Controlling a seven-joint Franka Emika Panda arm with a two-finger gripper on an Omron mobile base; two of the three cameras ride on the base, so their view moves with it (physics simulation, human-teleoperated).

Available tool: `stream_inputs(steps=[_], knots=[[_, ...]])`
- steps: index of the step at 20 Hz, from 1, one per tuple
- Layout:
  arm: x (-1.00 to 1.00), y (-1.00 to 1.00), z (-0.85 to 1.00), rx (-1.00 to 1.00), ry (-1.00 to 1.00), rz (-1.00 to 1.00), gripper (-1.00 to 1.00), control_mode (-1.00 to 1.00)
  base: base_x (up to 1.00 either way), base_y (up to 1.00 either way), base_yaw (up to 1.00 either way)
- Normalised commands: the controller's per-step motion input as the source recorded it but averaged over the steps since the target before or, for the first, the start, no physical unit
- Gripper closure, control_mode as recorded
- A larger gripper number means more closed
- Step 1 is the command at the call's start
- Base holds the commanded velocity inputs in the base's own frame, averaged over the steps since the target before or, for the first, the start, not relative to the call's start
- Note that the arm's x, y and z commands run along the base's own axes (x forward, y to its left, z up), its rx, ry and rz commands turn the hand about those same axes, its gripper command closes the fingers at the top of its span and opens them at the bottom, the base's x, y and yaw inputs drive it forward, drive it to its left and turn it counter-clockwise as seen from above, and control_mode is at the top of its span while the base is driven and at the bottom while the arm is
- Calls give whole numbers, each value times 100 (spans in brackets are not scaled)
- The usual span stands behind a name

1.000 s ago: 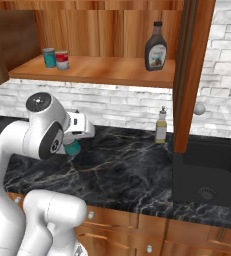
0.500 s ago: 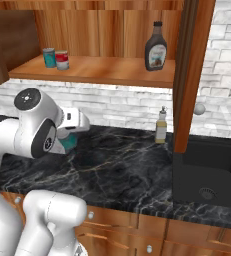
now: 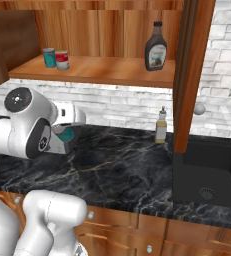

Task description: Pick the cans from the counter and place them in their designated side in the cabinet.

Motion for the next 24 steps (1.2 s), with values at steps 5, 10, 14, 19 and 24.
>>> stream_inputs(steps=[5,10,14,19,24], knots=[[0,1,26,0,-8,0,100,-100,0,0,0],[0,1,26,0,-8,0,100,-100,0,0,0],[0,3,27,0,-8,0,100,-100,0,0,0],[0,4,28,0,-7,0,100,-100,0,0,0],[-1,2,28,0,-8,0,100,-100,0,0,0]])
